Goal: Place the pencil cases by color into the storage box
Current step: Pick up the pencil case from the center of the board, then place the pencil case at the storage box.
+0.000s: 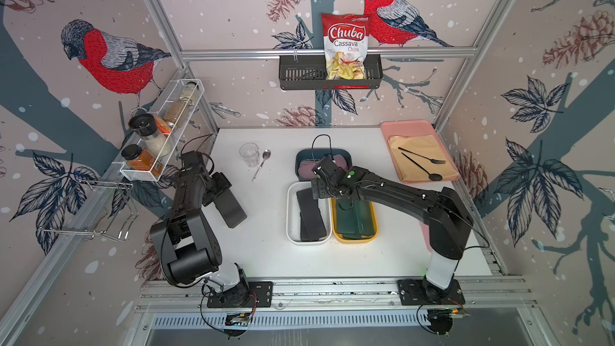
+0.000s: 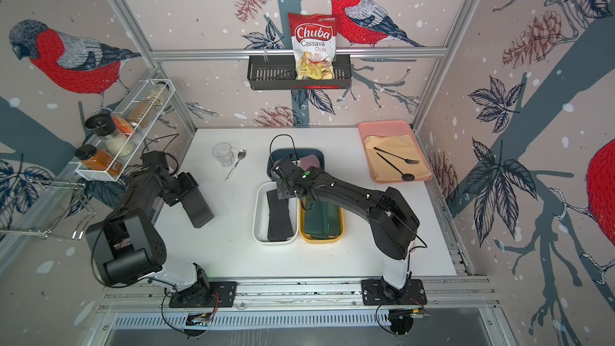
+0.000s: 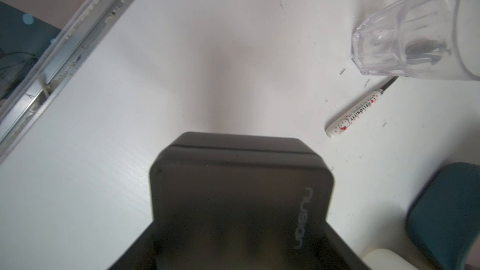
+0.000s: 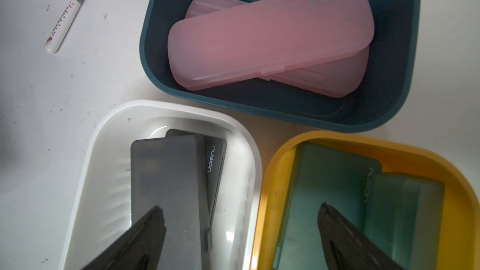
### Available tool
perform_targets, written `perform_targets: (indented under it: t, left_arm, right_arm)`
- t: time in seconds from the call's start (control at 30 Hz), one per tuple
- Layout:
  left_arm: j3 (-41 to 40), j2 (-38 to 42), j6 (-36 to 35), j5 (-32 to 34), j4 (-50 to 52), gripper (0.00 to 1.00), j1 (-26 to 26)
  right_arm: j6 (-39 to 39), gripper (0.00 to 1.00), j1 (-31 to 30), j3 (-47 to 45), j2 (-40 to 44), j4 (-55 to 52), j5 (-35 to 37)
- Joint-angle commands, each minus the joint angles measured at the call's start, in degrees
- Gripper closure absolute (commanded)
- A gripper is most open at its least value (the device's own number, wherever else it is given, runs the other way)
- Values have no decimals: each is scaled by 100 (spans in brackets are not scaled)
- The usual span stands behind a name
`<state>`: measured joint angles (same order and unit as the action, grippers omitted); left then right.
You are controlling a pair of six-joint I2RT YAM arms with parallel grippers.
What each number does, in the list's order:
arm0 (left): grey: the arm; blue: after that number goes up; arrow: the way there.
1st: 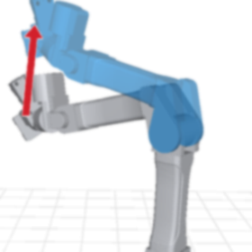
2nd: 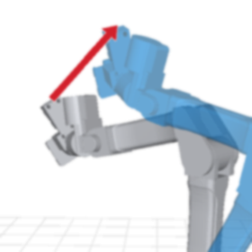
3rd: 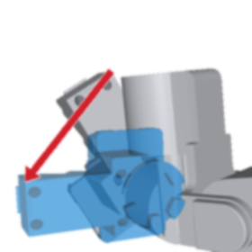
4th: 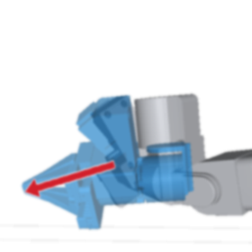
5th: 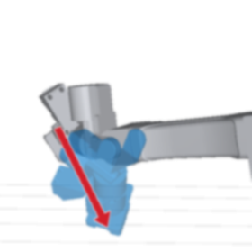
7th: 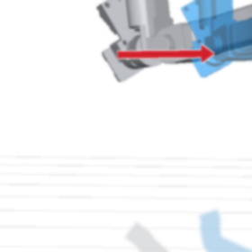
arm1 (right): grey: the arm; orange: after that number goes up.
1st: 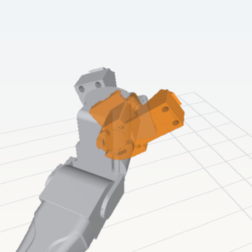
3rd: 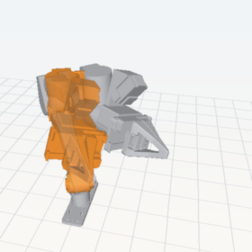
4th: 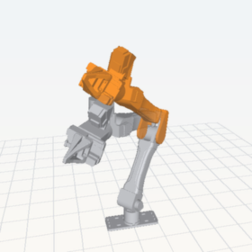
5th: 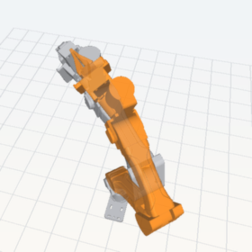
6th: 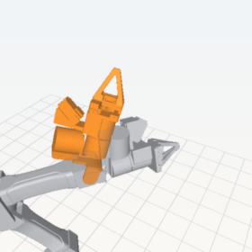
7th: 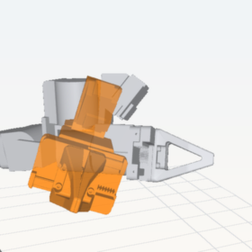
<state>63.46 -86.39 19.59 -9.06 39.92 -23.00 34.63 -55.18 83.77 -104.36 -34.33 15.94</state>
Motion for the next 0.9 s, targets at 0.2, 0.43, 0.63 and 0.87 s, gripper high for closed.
perform_targets:
  t: [0.2,0.43,0.63,0.87]
  left_arm:
    - [104,278,71,-267,357,52,476]
    - [318,497,158,-342,531,51,982]
    - [338,724,196,-395,666,51,1420]
    - [392,788,373,-397,682,51,1969]
  right_arm:
    - [-135,4,127,-300,366,151,49]
    - [-252,5,300,-577,574,277,-3]
    - [-365,5,479,-622,681,312,-43]
    - [-510,5,762,-744,902,288,-158]
